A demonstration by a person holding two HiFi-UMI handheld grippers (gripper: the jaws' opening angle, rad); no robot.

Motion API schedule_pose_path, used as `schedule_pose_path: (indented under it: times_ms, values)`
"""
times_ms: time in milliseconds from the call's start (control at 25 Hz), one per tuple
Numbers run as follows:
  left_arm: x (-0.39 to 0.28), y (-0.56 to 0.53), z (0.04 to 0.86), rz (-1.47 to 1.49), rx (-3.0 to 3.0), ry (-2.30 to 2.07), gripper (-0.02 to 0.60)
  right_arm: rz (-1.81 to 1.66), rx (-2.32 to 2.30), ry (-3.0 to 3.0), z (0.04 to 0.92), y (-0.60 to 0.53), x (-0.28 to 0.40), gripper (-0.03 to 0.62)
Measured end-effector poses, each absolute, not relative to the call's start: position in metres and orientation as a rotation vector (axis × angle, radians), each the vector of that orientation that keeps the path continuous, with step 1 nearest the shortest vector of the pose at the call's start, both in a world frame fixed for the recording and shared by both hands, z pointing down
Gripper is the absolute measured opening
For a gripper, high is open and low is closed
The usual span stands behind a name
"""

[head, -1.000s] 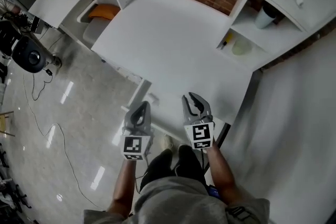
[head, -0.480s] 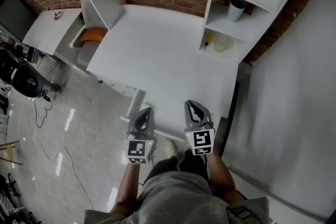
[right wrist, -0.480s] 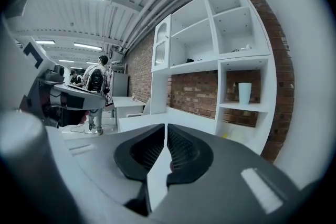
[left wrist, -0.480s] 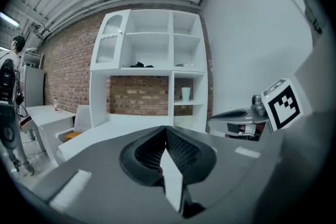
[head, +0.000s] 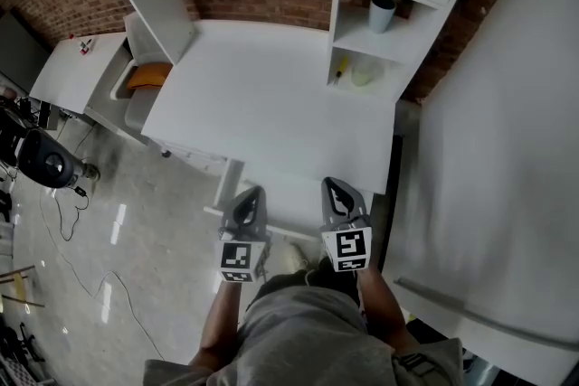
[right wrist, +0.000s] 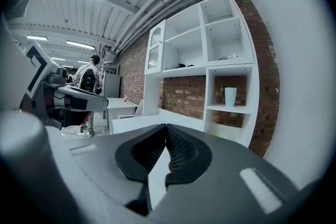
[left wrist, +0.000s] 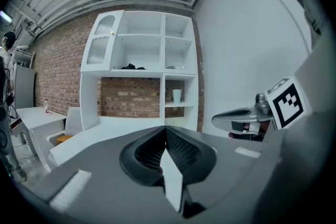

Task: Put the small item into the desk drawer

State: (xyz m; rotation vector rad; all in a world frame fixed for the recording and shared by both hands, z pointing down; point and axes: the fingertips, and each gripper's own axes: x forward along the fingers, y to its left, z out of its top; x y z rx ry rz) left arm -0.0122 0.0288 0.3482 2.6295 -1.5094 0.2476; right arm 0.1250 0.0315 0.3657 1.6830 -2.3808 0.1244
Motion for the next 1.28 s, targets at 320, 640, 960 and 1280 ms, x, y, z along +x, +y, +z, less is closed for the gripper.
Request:
schedule_pose_path:
  times_ms: [320, 640, 960, 1280]
  values:
    - [-0.009, 0.032, 0.350, 0.249, 2.654, -1.470, 0.012, 0.148, 1.723, -2.349, 0.372, 0.047, 0.130, 0.003]
    - [-0.007, 0.028, 0.352, 0.253, 2.659, -1.458, 0.012, 0.148, 1.713, -2.351, 0.372, 0.043, 0.130, 0.003]
    - [-0.008, 0.025, 0.348, 0.251, 2.663, -1.457, 0.012, 0.145, 1.706, -2.358, 0.371, 0.040, 0.126, 0.003]
    - [-0.010, 0.022, 0.347, 0.248, 2.665, -1.456, 0.012, 0.145, 1.698, -2.358, 0.371, 0.036, 0.123, 0.003]
